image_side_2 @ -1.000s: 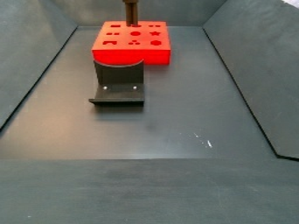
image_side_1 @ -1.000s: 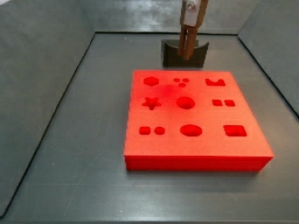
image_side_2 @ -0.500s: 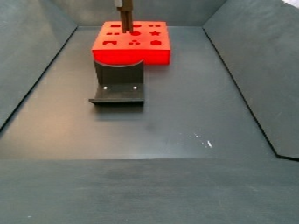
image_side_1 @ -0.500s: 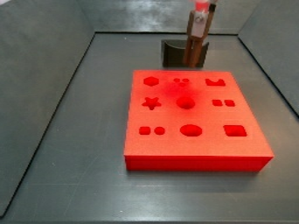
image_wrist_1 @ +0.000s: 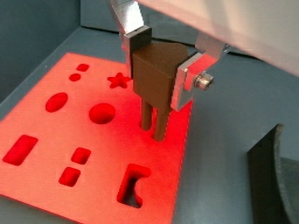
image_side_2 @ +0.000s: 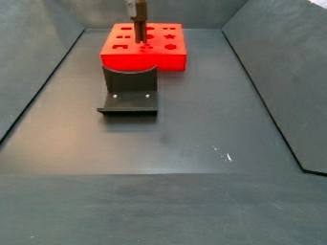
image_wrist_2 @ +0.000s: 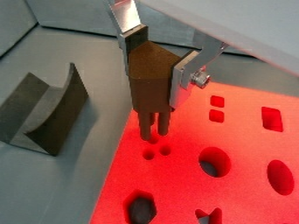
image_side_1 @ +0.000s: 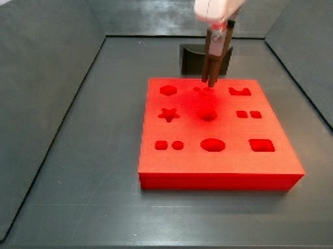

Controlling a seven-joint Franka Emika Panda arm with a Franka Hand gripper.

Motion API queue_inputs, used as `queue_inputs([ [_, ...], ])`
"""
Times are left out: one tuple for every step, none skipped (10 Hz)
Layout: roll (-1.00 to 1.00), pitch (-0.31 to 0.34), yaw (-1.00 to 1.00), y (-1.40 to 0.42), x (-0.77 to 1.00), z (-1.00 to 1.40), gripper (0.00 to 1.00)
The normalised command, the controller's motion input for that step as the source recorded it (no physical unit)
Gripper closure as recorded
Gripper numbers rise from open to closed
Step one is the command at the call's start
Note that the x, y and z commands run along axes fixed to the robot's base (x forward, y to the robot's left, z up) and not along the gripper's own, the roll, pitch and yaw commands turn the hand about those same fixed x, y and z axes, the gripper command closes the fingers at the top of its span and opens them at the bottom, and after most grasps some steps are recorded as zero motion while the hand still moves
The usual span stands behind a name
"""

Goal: Insert the 3 prong object.

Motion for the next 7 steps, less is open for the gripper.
queue_inputs([
  [0.0,-0.044,1.0,0.0,0.0,-0.17,1.0],
  [0.01,-0.001,1.0,0.0,0.0,0.0,1.0],
  [0.05,0.0,1.0,0.0,0.0,0.11,1.0],
  [0.14,-0.013,0.73,-0.18,-0.09,0.16,1.0],
  [0.13,-0.003,0.76,-0.14,-0.08,0.14,1.0],
  [-0.06,0.066,0.0,0.06,0.0,0.0,1.0],
  [0.02,0.0,0.0,0.0,-0.03,0.0,1.0],
])
